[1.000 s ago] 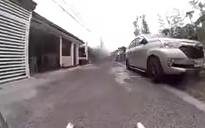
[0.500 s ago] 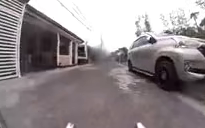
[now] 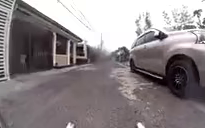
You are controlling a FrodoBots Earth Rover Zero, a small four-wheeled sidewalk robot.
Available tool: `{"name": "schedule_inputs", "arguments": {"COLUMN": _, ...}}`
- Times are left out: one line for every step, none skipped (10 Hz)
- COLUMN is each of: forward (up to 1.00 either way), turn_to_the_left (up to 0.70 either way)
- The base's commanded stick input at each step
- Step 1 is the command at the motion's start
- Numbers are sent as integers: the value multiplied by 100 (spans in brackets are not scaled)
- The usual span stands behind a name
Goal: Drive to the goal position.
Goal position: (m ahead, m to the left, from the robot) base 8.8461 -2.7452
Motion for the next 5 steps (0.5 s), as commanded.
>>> {"name": "schedule_inputs", "arguments": {"forward": 95, "turn_to_the_left": 0}}
{"name": "schedule_inputs", "arguments": {"forward": 98, "turn_to_the_left": 0}}
{"name": "schedule_inputs", "arguments": {"forward": 100, "turn_to_the_left": 0}}
{"name": "schedule_inputs", "arguments": {"forward": 100, "turn_to_the_left": 0}}
{"name": "schedule_inputs", "arguments": {"forward": 100, "turn_to_the_left": 0}}
